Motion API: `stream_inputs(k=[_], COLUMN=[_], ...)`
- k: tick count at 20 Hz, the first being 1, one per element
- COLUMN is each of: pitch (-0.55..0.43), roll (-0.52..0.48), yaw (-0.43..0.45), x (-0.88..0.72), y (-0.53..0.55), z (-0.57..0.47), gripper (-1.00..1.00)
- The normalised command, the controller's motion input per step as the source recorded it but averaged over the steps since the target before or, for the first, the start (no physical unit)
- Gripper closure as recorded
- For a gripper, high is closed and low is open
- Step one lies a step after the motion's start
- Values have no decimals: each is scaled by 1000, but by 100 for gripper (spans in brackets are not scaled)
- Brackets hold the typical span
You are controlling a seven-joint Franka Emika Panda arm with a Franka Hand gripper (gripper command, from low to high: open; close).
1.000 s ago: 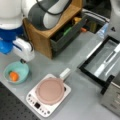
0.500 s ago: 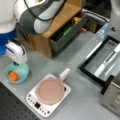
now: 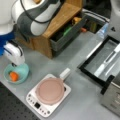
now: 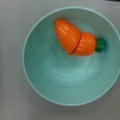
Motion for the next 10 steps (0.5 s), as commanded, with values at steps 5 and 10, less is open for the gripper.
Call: stream_inputs(k=[5,10], pitch=[119,50], roll=[213,225], yaw=[-85,-51], x=[288,263], y=[-147,-214], z=[-95,-112], gripper=[-100,-100])
